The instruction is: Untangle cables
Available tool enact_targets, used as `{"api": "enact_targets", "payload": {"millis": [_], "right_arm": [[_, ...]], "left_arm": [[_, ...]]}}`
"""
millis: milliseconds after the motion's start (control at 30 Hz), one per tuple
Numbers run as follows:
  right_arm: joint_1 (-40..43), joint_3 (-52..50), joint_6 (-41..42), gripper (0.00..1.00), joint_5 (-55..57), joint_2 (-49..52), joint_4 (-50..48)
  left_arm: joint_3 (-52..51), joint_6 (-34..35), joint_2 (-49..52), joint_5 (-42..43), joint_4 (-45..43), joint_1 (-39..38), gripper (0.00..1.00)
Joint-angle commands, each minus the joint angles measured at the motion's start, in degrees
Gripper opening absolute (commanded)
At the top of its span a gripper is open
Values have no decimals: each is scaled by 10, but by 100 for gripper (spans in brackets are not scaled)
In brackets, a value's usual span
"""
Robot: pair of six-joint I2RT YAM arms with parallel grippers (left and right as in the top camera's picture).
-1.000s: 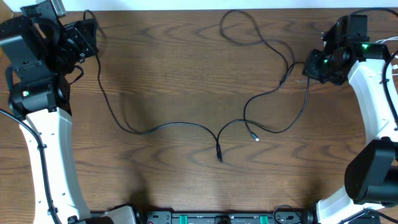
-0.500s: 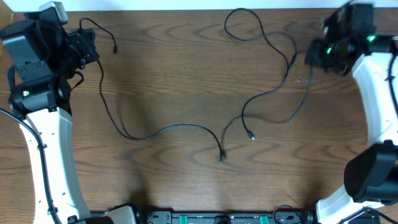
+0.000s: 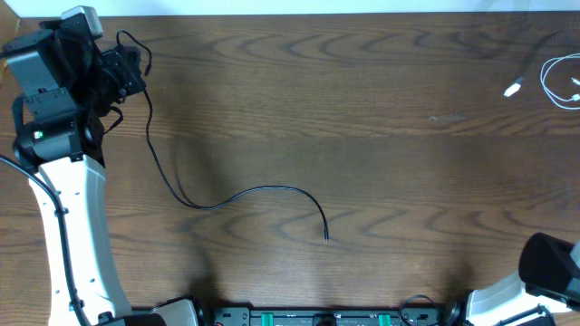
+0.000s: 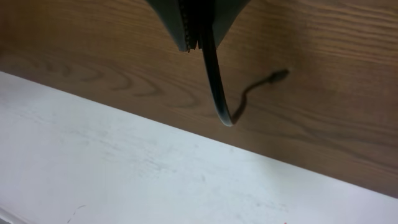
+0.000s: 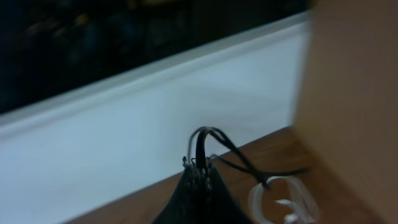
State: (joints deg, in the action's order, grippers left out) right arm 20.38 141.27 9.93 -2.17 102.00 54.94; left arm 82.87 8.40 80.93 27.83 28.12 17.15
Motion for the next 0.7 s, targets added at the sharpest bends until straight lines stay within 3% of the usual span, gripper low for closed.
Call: {"api": "enact_targets", "payload": {"millis": [0,400,467,500,533,567,667], "right_arm": [[60,9,-19,1,27,5,-3],[161,-4,-13,1,27,137,18],[162,-4,-12,28,26,159,20],[162,-4,-12,71,26,174,25],[162,-4,-12,88,26,181,28],[162,-4,-9,99,27,185,33],[162,-4,-1,99,21,190,50]], "left_arm": [[8,-13,4,-5,-1,2,7],[8,-14,4,-5,10,-4,7],[8,-24,4,-5,13,-10,7],[8,-41,4,-5,14,-18,7],[8,-47,4,-5,14,-23,8],[8,-53,4,-5,14,-29,7],[8,-65,4,-5,13,-48,7]]}}
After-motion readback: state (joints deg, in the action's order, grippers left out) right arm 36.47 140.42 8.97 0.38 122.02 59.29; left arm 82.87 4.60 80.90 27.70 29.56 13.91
